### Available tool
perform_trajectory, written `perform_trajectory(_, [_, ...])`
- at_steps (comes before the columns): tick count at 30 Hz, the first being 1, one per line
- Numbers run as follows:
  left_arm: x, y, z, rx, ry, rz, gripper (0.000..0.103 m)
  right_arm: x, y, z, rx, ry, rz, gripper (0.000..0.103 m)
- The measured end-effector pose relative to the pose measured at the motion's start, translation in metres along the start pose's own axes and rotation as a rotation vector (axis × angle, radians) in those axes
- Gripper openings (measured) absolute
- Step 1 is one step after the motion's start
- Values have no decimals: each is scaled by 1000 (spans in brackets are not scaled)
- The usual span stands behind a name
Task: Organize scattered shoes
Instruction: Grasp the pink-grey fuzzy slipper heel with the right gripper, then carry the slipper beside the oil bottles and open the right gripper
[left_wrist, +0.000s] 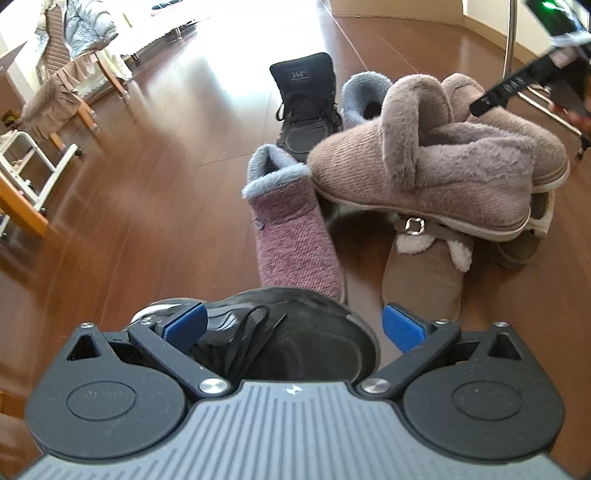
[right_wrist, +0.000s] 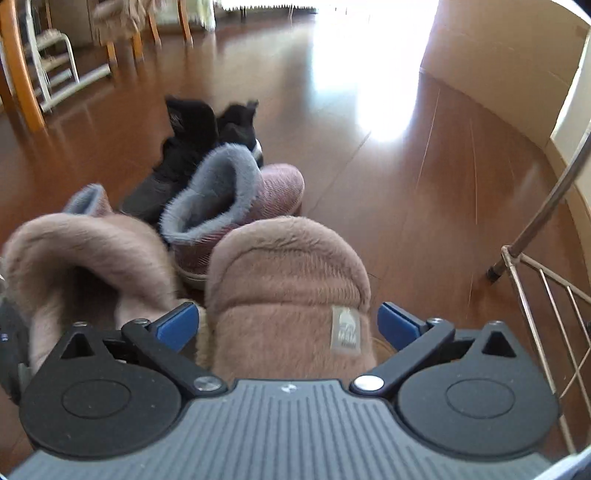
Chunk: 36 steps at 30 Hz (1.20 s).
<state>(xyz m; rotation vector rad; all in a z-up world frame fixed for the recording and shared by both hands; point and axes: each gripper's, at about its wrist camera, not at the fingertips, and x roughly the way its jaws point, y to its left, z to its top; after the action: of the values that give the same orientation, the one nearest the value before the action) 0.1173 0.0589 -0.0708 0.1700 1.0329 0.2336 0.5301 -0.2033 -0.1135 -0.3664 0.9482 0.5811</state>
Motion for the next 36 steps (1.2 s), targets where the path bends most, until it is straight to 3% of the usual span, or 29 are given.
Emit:
perform_trajectory(8, [-7, 16, -16, -24, 31, 63, 102, 32, -5, -3, 12, 80, 2, 103])
perform_trajectory(11, [-7, 16, -20, -21, 41, 68, 102, 41, -7, -4, 20, 105, 4, 83])
perform_trajectory(13, [-8, 15, -21, -18, 44, 68, 102, 34, -10, -9, 56, 94, 2, 68])
perform_trajectory(16, [-12, 12, -21, -13, 35, 58, 102, 21, -16, -19, 116, 54, -5, 60])
perform_trajectory(22, [-23, 3, -23, 12, 8, 25, 102, -47, -28, -46, 226, -117, 5, 59])
perform_trajectory(25, [-29, 0, -24, 25, -7, 4, 102, -96, -34, -80, 339, -170, 4, 60])
perform_trajectory(30, [-40, -12, -30, 65, -26, -57, 102, -175, -7, -165, 328, -241, -133, 61])
perform_trajectory(36, [-48, -37, -38, 151, -45, -113, 102, -214, 43, -267, 432, -166, -236, 62])
